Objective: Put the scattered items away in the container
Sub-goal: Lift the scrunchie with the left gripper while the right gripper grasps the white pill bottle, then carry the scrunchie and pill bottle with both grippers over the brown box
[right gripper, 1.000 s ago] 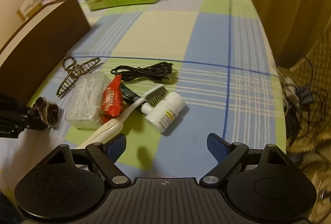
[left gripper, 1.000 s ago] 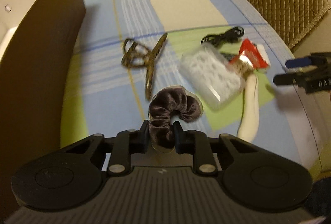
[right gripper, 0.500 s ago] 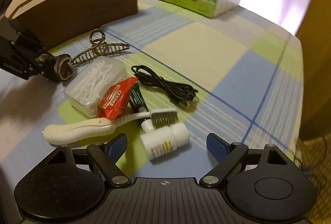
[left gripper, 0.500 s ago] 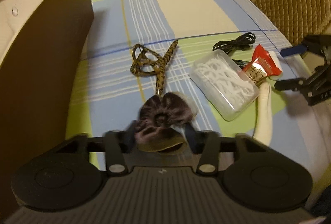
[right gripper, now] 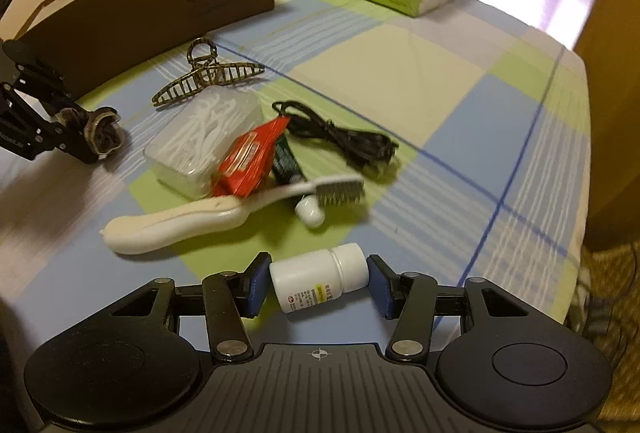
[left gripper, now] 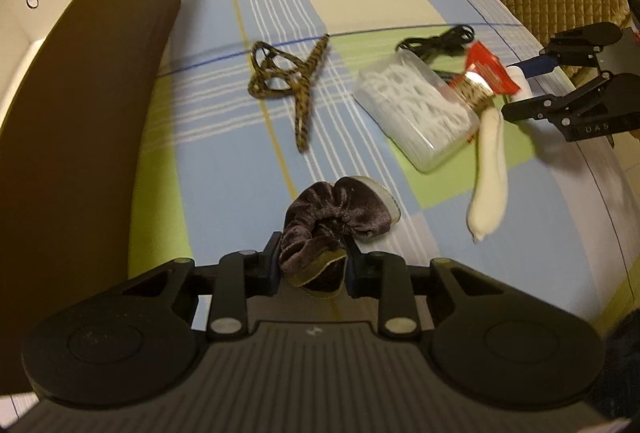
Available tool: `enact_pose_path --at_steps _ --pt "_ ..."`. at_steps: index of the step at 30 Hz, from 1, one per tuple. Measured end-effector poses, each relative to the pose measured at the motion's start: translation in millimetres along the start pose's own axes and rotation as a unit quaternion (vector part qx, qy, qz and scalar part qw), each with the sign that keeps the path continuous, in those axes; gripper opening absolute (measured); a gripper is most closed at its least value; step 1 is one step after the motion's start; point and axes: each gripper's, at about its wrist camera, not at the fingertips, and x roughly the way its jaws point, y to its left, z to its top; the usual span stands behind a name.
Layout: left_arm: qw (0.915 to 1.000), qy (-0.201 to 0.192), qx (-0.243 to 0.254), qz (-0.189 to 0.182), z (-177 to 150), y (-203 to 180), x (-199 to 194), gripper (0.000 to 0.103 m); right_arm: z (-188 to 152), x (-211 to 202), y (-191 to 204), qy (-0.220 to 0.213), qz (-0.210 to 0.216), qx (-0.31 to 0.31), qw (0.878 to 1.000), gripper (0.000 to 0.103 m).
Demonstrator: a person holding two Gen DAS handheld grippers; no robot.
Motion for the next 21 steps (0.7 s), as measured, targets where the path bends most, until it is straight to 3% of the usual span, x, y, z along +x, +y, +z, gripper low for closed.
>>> enact_pose_path --at_steps 4,8,13,21 --pt "1.0 -0.004 -0.003 -0.002 1 -1 1 0.033 -8 -7 12 0.004 -0.011 0.023 1.0 0.054" --pt "0.9998 -0.007 0.015 0.005 2 -5 3 0.034 -14 -14 24 0.014 -0.023 0.044 0.999 0.054" --pt "0.9995 0.0 0.028 0.011 0 -9 -1 0.016 -20 -24 30 0.022 -0.03 0.08 0.996 0.053" --pt "0.9992 -0.019 0.035 0.006 -7 -12 -32 0.015 -8 -50 47 0.0 -0.024 0.097 0.995 0.053"
